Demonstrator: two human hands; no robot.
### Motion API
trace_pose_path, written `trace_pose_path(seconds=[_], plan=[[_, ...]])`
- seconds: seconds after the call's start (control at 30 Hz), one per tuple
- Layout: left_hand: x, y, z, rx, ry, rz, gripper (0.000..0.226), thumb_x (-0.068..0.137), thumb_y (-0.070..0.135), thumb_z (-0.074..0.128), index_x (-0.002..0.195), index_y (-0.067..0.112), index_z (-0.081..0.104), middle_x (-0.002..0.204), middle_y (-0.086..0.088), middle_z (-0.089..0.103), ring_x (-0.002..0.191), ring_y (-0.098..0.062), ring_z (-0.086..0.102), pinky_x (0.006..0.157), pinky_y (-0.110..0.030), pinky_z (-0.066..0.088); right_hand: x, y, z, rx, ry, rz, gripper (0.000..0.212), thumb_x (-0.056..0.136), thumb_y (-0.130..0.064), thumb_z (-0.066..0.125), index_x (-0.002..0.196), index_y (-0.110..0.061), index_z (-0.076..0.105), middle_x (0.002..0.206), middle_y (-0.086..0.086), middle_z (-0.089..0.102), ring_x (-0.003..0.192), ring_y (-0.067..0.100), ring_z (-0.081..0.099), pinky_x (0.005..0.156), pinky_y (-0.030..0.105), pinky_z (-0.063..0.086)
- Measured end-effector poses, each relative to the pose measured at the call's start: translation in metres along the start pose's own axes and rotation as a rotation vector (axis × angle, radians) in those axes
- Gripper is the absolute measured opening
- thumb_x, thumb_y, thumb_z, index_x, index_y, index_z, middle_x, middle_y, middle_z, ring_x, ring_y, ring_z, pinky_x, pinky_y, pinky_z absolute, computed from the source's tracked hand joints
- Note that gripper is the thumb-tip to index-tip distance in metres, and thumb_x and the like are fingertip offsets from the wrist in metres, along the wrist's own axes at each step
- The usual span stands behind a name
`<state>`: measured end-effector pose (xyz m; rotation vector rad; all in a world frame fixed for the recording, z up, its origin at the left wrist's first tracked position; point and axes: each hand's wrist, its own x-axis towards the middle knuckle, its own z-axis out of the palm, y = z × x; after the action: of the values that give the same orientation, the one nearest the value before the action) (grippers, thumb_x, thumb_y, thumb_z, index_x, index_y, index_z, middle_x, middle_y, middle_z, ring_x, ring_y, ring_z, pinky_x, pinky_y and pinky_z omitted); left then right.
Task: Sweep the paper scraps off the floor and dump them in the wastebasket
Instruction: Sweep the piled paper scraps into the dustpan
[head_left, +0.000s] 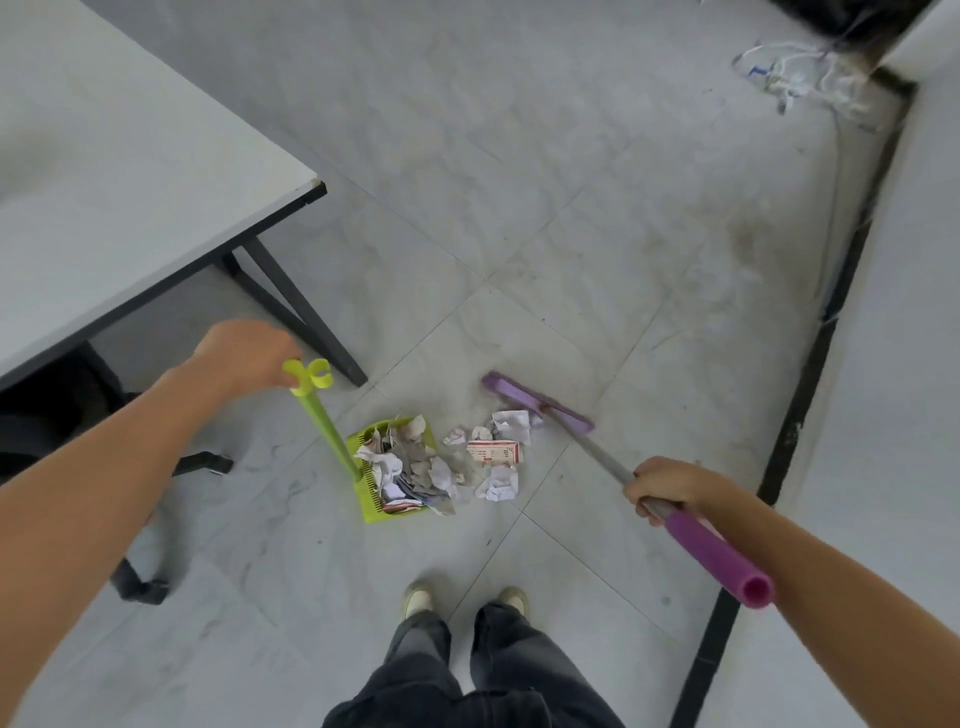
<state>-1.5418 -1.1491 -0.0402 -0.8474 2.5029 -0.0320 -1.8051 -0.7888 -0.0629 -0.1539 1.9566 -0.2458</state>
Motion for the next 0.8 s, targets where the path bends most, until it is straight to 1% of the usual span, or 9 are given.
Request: trace_pose_path(seconds=[0.1, 0.2, 0.33, 0.43, 0.5, 0.6, 0.63, 0.73, 0.8], plan=[[0.002, -0.002, 0.002, -0.015, 0.021, -0.008, 0.022, 0.087, 0.042, 0.055, 0.092, 0.024, 0.067, 0.071, 0.006, 0.048, 0.077, -0.015, 0.048, 0.062, -0.023, 0.035, -0.002, -0.011, 0.035, -0.037, -0.088, 0.038, 0.007, 0.082, 0.005, 0.048, 0.077, 0.001, 0.046, 0.065, 0.011, 0.048, 0.053, 0.017, 0.048, 0.043, 0.023, 0.044], [0.004, 0.005, 0.003, -0.013, 0.031, 0.010, 0.022, 0.087, 0.039, 0.055, 0.094, 0.023, 0.069, 0.075, 0.005, 0.052, 0.078, -0.016, 0.050, 0.062, -0.024, 0.038, -0.015, -0.020, 0.063, 0.071, -0.174, 0.048, 0.007, 0.081, 0.006, 0.046, 0.080, -0.002, 0.044, 0.066, 0.009, 0.045, 0.051, 0.013, 0.046, 0.042, 0.020, 0.044], [0.006, 0.006, 0.005, -0.015, 0.052, 0.015, 0.020, 0.086, 0.038, 0.057, 0.093, 0.023, 0.069, 0.075, 0.004, 0.051, 0.078, -0.017, 0.049, 0.063, -0.024, 0.042, -0.034, -0.033, 0.092, 0.252, -0.301, 0.032, 0.013, 0.079, 0.008, 0.043, 0.077, -0.005, 0.041, 0.059, 0.005, 0.041, 0.037, 0.007, 0.043, 0.040, 0.018, 0.040], [0.006, 0.005, 0.008, -0.024, 0.057, 0.016, 0.019, 0.085, 0.037, 0.057, 0.090, 0.023, 0.068, 0.071, 0.004, 0.049, 0.078, -0.017, 0.050, 0.062, -0.024, 0.039, -0.047, -0.044, 0.116, 0.341, -0.382, 0.025, 0.017, 0.079, 0.008, 0.041, 0.075, -0.008, 0.039, 0.043, -0.002, 0.043, 0.034, 0.006, 0.040, 0.038, 0.016, 0.036], [0.008, 0.006, 0.009, -0.033, 0.067, 0.021, 0.018, 0.085, 0.037, 0.058, 0.086, 0.022, 0.068, 0.070, 0.004, 0.050, 0.078, -0.018, 0.051, 0.062, -0.025, 0.039, -0.056, -0.053, 0.130, 0.468, -0.422, 0.030, 0.020, 0.080, 0.008, 0.039, 0.070, -0.009, 0.038, 0.040, -0.002, 0.042, 0.033, 0.006, 0.038, 0.035, 0.015, 0.034], [0.010, 0.009, 0.010, -0.029, 0.083, 0.026, 0.016, 0.084, 0.036, 0.058, 0.081, 0.022, 0.065, 0.066, 0.005, 0.047, 0.079, -0.020, 0.054, 0.061, -0.025, 0.040, -0.066, -0.068, 0.141, 0.792, -0.493, 0.048, 0.022, 0.082, 0.008, 0.034, 0.069, -0.009, 0.036, 0.039, 0.001, 0.040, 0.027, 0.007, 0.039, 0.028, 0.014, 0.033], [0.010, 0.010, 0.010, -0.032, 0.086, 0.028, 0.016, 0.084, 0.036, 0.058, 0.082, 0.022, 0.066, 0.066, 0.005, 0.048, 0.079, -0.020, 0.055, 0.061, -0.025, 0.041, -0.068, -0.071, 0.142, 0.857, -0.518, 0.042, 0.023, 0.084, 0.006, 0.033, 0.068, -0.010, 0.035, 0.038, 0.001, 0.039, 0.026, 0.007, 0.039, 0.026, 0.013, 0.031], [0.010, 0.010, 0.011, -0.033, 0.092, 0.025, 0.017, 0.084, 0.036, 0.058, 0.084, 0.022, 0.068, 0.069, 0.004, 0.051, 0.081, -0.021, 0.057, 0.061, -0.025, 0.042, -0.070, -0.075, 0.143, 0.947, -0.576, 0.013, 0.028, 0.088, 0.001, 0.028, 0.064, -0.014, 0.030, 0.036, 0.000, 0.036, 0.024, 0.006, 0.040, 0.023, 0.012, 0.028], [0.010, 0.011, 0.011, -0.029, 0.094, 0.023, 0.017, 0.084, 0.036, 0.058, 0.084, 0.022, 0.068, 0.070, 0.004, 0.053, 0.080, -0.020, 0.058, 0.059, -0.024, 0.040, -0.075, -0.075, 0.141, 0.998, -0.619, 0.009, 0.026, 0.087, 0.000, 0.029, 0.065, -0.013, 0.032, 0.037, -0.001, 0.037, 0.025, 0.006, 0.041, 0.023, 0.013, 0.029]])
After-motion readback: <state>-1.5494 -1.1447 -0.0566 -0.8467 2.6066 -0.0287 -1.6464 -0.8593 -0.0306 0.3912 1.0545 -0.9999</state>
